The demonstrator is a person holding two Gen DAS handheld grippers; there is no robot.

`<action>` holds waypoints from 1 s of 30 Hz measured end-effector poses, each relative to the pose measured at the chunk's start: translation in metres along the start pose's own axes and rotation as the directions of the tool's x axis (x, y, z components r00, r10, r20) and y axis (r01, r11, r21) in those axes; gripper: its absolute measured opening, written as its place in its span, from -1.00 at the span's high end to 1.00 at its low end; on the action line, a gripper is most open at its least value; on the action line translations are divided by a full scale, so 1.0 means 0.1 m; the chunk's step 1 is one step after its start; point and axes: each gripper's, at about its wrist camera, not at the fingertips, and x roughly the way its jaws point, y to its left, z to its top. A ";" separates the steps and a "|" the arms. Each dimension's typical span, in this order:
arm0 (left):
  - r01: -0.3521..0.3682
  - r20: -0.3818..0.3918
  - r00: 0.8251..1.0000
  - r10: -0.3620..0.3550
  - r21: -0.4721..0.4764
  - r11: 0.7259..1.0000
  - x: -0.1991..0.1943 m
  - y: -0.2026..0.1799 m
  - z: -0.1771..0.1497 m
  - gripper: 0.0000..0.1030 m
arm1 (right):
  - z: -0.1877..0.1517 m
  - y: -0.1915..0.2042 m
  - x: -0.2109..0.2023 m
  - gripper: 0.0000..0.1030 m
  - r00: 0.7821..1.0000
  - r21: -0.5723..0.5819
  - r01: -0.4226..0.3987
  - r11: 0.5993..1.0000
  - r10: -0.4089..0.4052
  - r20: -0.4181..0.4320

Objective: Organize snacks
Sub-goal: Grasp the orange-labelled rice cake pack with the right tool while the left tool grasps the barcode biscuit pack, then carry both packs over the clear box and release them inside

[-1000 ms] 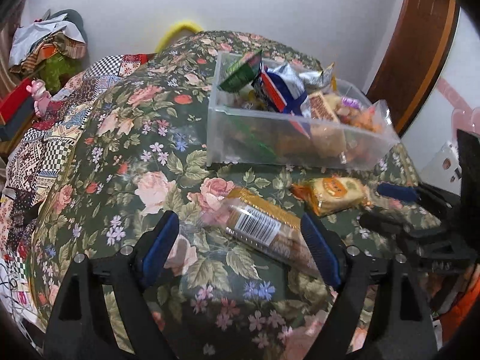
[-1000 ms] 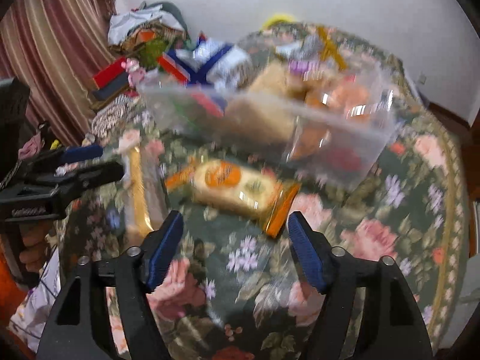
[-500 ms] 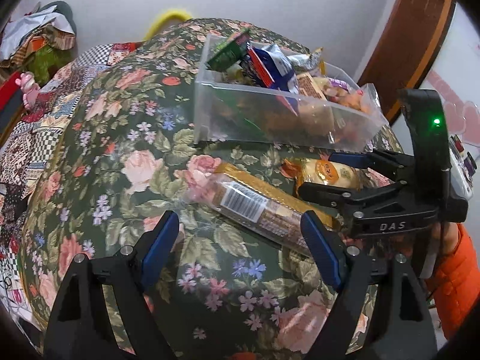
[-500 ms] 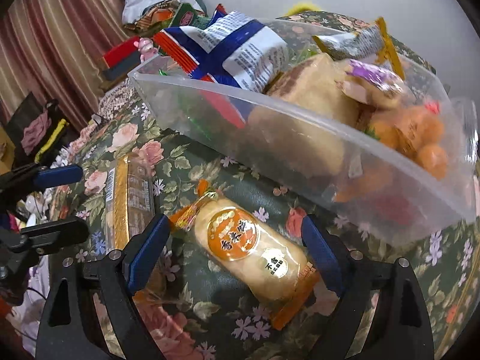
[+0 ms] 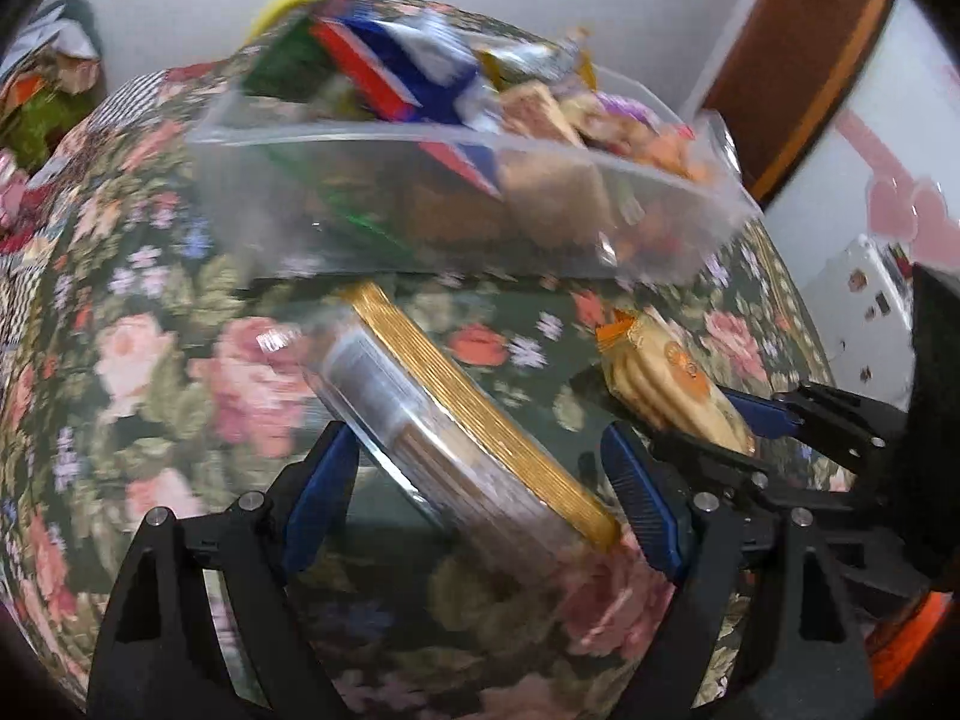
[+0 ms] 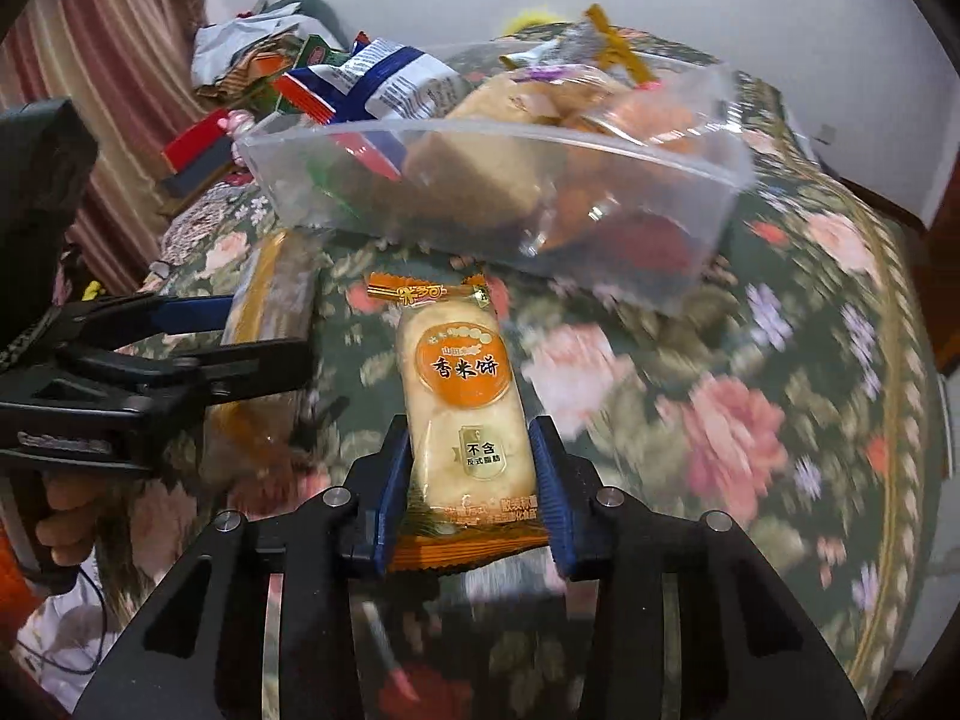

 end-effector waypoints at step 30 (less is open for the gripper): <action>-0.074 0.085 0.994 0.071 0.034 0.997 -0.13 0.05 -0.05 0.31 | 0.11 0.06 -0.25 0.35 0.990 0.113 -0.011 0.994 -0.005 0.142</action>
